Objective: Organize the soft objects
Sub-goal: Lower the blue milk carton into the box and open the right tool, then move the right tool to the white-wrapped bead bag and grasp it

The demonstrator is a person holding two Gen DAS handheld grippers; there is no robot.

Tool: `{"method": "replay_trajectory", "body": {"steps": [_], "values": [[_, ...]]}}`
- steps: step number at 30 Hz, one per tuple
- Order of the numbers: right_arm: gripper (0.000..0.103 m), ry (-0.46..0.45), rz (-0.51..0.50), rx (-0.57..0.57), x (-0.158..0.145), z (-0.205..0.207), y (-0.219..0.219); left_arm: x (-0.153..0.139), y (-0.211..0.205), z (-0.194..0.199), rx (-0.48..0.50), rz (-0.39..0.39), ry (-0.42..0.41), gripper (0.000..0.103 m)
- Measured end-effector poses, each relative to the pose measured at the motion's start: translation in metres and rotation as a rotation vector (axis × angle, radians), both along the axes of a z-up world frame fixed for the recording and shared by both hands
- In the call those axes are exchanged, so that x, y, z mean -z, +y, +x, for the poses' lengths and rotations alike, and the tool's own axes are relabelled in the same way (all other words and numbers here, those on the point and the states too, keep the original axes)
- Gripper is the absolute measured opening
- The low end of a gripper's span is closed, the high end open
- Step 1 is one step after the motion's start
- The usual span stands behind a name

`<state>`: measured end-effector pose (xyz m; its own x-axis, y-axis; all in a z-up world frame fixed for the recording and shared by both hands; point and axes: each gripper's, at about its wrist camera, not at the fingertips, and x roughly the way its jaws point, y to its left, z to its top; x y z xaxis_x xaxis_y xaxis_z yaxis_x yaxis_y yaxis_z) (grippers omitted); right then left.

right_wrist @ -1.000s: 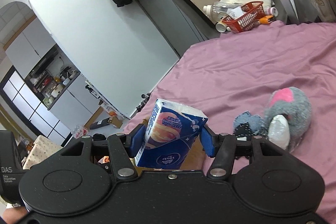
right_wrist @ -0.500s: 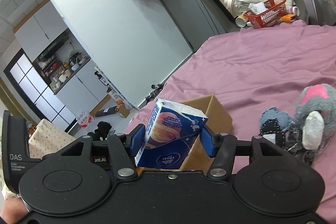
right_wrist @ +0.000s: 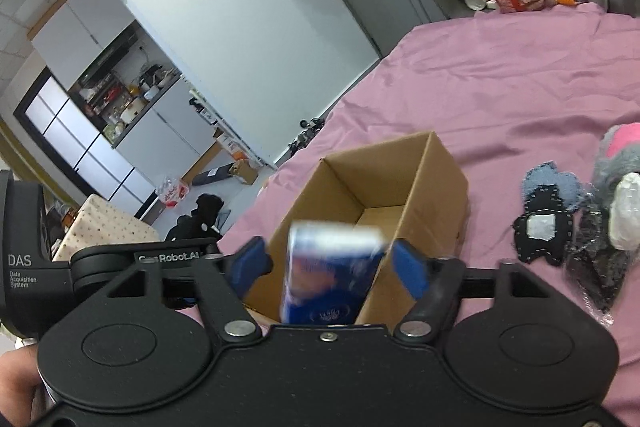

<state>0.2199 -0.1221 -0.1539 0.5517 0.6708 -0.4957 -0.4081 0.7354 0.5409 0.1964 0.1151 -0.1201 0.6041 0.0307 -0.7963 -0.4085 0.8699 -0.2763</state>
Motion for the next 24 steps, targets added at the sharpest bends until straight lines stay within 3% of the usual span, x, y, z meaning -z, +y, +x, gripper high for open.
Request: {"method": "replay_trajectory", "body": {"steps": [15,24], "values": [[0.082,0.008,0.015,0.081,-0.017,-0.004,-0.034,-0.017,-0.023,-0.009,0.010,0.055,0.003,0.048],[0.088,0.084,-0.009,0.145,-0.017,-0.003,-0.067,-0.026,-0.052,-0.008,0.036,0.084,0.002,0.049]]}}
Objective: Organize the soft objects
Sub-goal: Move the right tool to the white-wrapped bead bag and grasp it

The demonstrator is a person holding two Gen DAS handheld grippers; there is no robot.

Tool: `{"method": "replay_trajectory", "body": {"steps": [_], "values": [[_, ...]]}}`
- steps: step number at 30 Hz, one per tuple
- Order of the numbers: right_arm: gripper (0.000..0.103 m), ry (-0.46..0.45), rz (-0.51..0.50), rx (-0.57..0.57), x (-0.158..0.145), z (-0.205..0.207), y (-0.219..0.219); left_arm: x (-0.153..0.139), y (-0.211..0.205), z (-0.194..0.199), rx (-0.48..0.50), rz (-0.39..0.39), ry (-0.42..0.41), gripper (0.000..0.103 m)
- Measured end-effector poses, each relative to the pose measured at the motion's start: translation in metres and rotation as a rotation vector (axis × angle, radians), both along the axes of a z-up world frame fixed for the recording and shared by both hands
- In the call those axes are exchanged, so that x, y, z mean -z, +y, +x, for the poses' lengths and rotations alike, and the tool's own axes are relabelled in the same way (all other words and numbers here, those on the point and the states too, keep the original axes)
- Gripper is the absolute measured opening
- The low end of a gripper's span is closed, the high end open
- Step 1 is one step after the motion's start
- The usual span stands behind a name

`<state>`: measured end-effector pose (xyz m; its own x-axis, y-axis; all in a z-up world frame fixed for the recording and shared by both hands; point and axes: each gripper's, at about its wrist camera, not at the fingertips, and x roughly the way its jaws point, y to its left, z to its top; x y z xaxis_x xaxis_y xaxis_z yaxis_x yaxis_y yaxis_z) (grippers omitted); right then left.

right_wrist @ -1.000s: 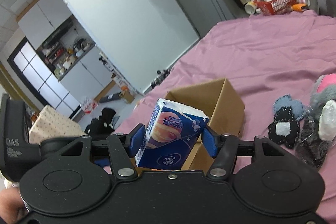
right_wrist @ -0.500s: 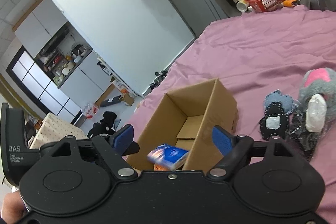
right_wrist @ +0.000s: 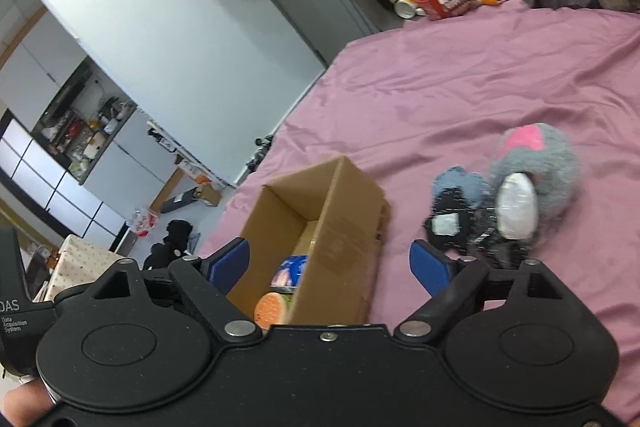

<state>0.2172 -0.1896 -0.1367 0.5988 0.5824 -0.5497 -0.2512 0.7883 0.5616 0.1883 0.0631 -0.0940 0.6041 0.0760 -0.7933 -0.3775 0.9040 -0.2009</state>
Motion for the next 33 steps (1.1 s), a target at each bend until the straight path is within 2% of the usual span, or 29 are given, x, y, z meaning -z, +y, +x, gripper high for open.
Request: {"method": "replay_trajectory", "body": {"steps": [15,25,33], "values": [[0.089,0.115,0.064,0.098,0.009,0.000,-0.057,-0.002,-0.055,0.005,0.054,0.027,0.000,0.049],[0.089,0.184,0.119,0.215,0.026,0.011,-0.089,0.002,-0.089,0.010,0.074,0.019,-0.017,0.049],[0.080,0.225,0.155,0.304,0.042,0.021,-0.111,0.015,-0.111,0.019,0.073,0.002,-0.005,0.049]]}}
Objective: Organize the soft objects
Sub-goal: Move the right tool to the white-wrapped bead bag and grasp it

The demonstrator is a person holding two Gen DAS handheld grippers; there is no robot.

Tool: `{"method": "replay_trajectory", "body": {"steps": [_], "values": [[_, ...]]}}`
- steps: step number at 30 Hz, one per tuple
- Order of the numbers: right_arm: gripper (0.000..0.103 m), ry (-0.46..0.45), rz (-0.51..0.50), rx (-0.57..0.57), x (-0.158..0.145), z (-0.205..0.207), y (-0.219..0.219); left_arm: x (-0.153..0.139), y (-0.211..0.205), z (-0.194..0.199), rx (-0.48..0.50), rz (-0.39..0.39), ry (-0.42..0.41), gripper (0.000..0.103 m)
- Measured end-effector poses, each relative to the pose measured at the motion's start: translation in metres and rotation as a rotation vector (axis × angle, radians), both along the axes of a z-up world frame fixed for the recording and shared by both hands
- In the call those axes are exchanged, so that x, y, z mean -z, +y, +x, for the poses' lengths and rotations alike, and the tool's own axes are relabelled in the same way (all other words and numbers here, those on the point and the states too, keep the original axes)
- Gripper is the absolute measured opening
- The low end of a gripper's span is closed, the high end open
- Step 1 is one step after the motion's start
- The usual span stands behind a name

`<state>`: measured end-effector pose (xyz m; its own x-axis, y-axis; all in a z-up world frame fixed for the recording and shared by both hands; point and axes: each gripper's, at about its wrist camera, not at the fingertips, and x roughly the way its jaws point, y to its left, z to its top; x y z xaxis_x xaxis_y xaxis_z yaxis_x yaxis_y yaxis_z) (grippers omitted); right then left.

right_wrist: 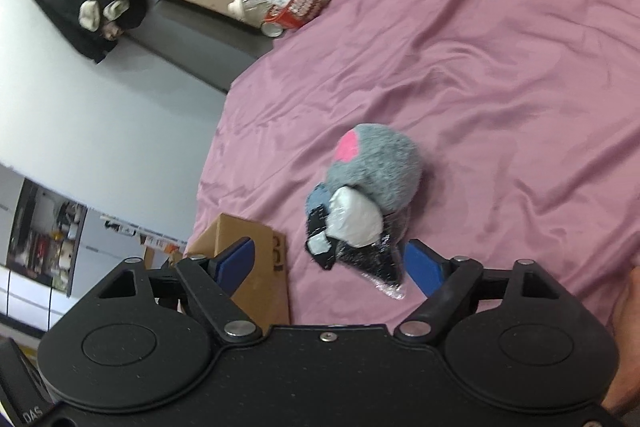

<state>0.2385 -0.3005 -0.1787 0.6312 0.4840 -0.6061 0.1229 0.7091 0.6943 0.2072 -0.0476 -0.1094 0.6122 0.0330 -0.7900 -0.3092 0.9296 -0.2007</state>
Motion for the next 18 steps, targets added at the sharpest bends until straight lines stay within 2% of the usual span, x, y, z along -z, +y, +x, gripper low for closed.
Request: {"method": "replay_trajectory", "body": {"steps": [7,18], "values": [[0.068,0.056,0.024,0.038,0.018,0.013,-0.007,0.018,-0.008,0.010,-0.003,-0.031,0.013,0.049],[0.068,0.102,0.010,0.018,0.034,0.037,0.010,0.051,-0.011,0.033,0.006,-0.097,0.055,0.049]]}}
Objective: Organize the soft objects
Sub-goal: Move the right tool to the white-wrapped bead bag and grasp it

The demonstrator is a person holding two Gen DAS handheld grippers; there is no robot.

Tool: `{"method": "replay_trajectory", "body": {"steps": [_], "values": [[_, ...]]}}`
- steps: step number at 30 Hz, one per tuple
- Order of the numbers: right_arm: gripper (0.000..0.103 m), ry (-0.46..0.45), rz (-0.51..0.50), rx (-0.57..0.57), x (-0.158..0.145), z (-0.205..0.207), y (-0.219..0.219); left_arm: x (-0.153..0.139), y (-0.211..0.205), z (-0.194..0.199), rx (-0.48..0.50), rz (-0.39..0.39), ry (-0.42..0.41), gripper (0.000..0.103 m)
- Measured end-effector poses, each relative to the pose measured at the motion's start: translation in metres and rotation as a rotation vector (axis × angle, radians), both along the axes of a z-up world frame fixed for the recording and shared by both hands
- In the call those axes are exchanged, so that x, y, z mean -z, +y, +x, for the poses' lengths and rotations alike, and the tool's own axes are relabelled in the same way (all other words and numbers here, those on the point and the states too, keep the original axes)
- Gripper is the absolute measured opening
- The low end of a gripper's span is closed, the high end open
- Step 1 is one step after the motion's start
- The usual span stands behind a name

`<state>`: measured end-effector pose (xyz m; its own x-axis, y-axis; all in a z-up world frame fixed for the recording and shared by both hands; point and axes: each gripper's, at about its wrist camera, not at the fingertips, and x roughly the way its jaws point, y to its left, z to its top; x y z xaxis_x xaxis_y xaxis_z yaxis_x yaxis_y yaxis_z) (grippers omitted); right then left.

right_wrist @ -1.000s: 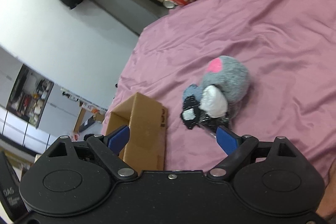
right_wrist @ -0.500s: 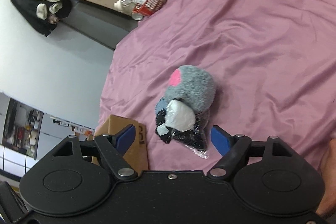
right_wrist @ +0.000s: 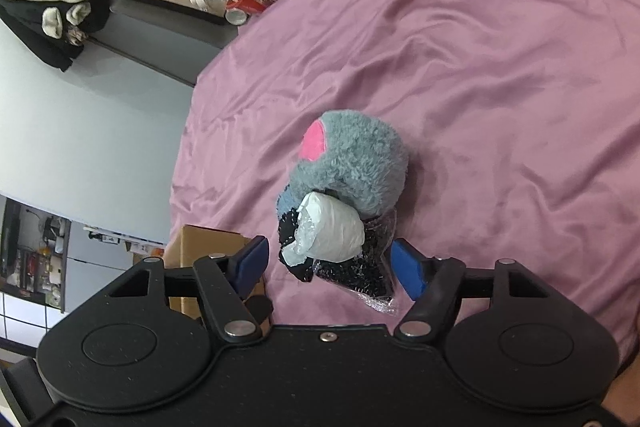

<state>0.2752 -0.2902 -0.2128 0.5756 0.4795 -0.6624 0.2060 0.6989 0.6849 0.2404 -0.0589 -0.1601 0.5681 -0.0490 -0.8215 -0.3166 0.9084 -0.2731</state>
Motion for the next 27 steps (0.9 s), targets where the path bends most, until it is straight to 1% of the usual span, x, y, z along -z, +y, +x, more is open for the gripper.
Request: {"method": "replay_trajectory", "body": {"steps": [6,10,12,13,14,16,19,22,27], "values": [[0.067,0.015,-0.021,-0.010,0.008,0.009,0.011,0.017,0.004,0.013,-0.011,-0.073,0.015,0.049],[0.067,0.017,-0.042,-0.013,0.011,0.016,0.015,0.027,0.005,0.021,-0.007,-0.107,0.025,0.049],[0.058,0.024,-0.053,-0.024,0.015,0.019,0.019,0.032,0.005,0.024,0.002,-0.123,0.025,0.049],[0.046,0.028,-0.063,-0.025,0.017,0.020,0.021,0.035,0.005,0.025,0.006,-0.128,0.026,0.049],[0.042,0.034,-0.069,-0.023,0.019,0.021,0.021,0.038,0.005,0.026,0.009,-0.129,0.028,0.049],[0.041,0.037,-0.049,-0.007,0.021,0.021,0.018,0.042,0.005,0.028,0.011,-0.130,0.034,0.049],[0.040,0.013,-0.068,0.007,0.017,0.019,0.017,0.048,0.005,0.031,0.009,-0.136,0.041,0.049],[0.040,0.012,-0.057,0.029,0.016,0.018,0.011,0.052,0.001,0.035,0.004,-0.135,0.059,0.049],[0.040,0.017,-0.050,0.097,0.016,0.015,-0.004,0.057,-0.008,0.040,0.010,-0.152,0.080,0.050]]}}
